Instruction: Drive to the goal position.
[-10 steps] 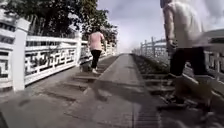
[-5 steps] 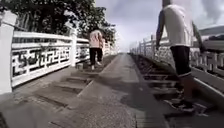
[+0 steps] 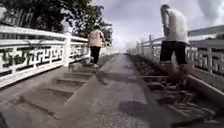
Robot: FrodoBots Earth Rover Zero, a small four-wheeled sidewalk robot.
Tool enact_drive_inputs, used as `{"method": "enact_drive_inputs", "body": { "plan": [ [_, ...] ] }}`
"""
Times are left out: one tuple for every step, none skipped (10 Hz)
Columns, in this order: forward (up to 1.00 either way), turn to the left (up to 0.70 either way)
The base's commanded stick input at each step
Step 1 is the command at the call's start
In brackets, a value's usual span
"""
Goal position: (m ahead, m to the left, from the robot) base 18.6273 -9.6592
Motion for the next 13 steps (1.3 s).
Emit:
{"method": "enact_drive_inputs", "body": {
  "plan": [
    [0.45,0.0],
    [0.45,0.0],
    [0.45,0.0],
    [0.45,0.0],
    [0.45,0.0],
    [0.45,0.0],
    [0.45,0.0],
    [0.45,-0.25],
    [0.45,-0.25],
    [0.45,-0.09],
    [0.45,0.0],
    [0.45,0.0],
    [0.45,0.0]
  ]
}}
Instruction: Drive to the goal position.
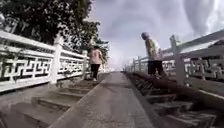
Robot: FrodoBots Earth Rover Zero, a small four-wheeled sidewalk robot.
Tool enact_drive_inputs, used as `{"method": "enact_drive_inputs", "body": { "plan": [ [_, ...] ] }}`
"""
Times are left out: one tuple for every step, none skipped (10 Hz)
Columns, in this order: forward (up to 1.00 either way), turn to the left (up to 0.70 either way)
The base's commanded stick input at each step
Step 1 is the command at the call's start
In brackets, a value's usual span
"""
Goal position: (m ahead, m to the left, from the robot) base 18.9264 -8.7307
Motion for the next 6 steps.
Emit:
{"method": "enact_drive_inputs", "body": {
  "plan": [
    [0.45,0.0],
    [0.45,0.0],
    [0.45,0.0],
    [0.45,0.0],
    [0.45,0.0],
    [0.45,0.0]
  ]
}}
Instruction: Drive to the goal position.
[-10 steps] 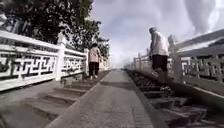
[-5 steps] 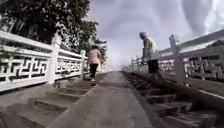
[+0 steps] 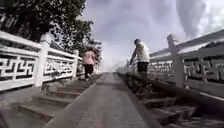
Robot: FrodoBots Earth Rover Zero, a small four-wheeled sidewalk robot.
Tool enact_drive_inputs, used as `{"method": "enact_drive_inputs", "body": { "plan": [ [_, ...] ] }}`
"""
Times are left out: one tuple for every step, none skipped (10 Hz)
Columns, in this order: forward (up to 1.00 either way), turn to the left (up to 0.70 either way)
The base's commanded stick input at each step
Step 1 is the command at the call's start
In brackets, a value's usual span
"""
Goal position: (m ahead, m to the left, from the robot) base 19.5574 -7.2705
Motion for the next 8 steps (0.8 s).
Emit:
{"method": "enact_drive_inputs", "body": {
  "plan": [
    [0.45,0.0],
    [0.45,0.0],
    [0.45,0.0],
    [0.45,0.0],
    [0.45,0.0],
    [0.45,0.0],
    [0.45,0.0],
    [0.45,0.0]
  ]
}}
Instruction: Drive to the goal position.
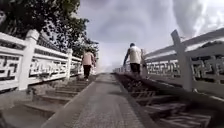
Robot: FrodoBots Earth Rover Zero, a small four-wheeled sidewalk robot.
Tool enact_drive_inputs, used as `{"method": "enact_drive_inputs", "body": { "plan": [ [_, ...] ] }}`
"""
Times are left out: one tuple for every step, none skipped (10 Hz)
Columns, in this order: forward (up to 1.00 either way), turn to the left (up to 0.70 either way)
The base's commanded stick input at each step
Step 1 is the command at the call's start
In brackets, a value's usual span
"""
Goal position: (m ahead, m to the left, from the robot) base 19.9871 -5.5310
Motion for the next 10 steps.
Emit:
{"method": "enact_drive_inputs", "body": {
  "plan": [
    [0.45,0.0],
    [0.45,0.0],
    [0.45,0.0],
    [0.45,0.0],
    [0.45,0.0],
    [0.45,0.0],
    [0.45,0.0],
    [0.45,0.0],
    [0.45,0.0],
    [0.45,0.0]
  ]
}}
